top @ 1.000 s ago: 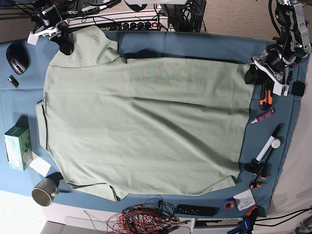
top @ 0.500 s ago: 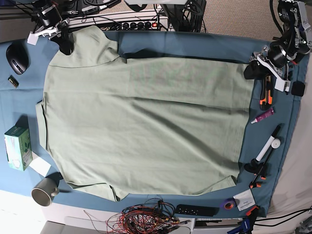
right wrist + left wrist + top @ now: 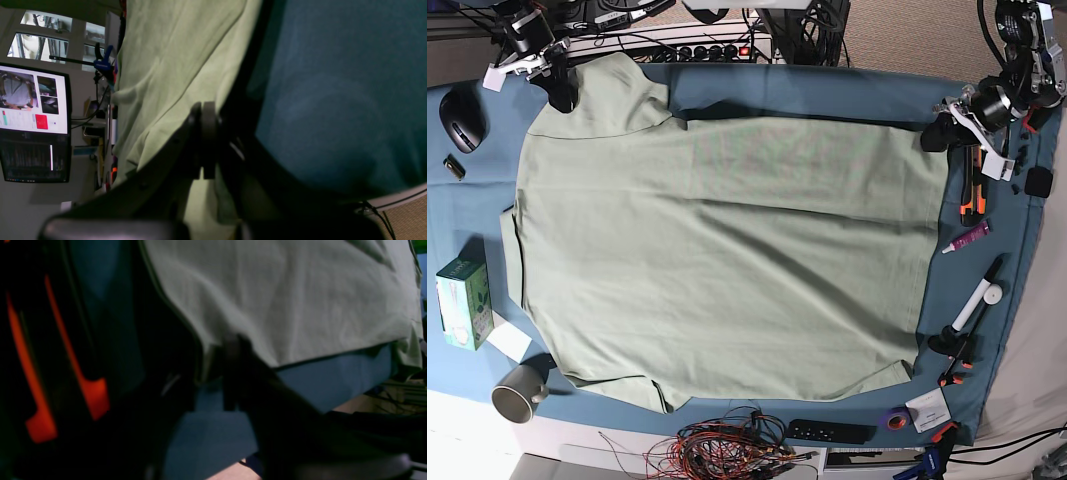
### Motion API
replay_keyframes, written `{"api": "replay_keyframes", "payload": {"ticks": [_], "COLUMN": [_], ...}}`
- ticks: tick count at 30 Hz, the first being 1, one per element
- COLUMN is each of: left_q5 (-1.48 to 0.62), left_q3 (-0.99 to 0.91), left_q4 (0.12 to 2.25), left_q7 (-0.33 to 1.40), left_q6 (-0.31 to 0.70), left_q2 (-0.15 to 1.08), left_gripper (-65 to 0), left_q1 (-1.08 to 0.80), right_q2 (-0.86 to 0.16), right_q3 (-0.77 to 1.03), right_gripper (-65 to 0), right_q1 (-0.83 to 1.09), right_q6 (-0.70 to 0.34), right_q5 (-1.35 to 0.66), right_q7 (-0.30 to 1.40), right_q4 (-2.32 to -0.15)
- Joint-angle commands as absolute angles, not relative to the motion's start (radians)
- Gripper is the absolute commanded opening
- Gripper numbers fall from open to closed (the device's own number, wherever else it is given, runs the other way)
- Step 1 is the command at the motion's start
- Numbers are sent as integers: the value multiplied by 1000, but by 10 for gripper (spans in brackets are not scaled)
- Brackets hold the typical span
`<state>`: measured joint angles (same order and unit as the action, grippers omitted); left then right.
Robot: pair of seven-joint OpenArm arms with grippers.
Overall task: Fold the T-shirt properly
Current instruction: 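Lift both shoulder edges and pull the shirt toward the robot base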
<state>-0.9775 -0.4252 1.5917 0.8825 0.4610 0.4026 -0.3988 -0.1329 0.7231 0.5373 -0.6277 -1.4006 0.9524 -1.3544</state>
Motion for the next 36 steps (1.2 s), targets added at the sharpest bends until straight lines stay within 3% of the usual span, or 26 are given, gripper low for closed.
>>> {"api": "replay_keyframes", "payload": {"ticks": [1,2,7,10,20,36], "left_q5": [-916,-909,-871,-871,-876,-875], "left_q3": [-418,-418,-418,-418,-436,-437], "left_q4": [1588,1588,1588,1588,1607,1843], "left_q7": [949,943,920,920,946,954], "left_q6": [447,447,446,446,438,439], "left_q2": [408,408,408,408,416,415], "left_gripper": [-622,-650,-650,-650,-650,-650], "left_q1": [-415,-415,-415,-415,-434,-674], "right_q2": [-138,-138,-138,-138,-150,-169], "right_q3": [722,722,722,722,731,833], "right_gripper": [-650,-650,-650,-650,-650,-650], "right_q1": [552,552,552,552,635,789], "right_q6": [-599,-599,-606,-698,-698,-698], "right_q5": [-1342,-1340,-1304,-1290,-1255,-1242], "right_q7": [987,986,959,958,955,953], "right_q4": [-1353,-1353,-1353,-1353,-1502,-1663]}}
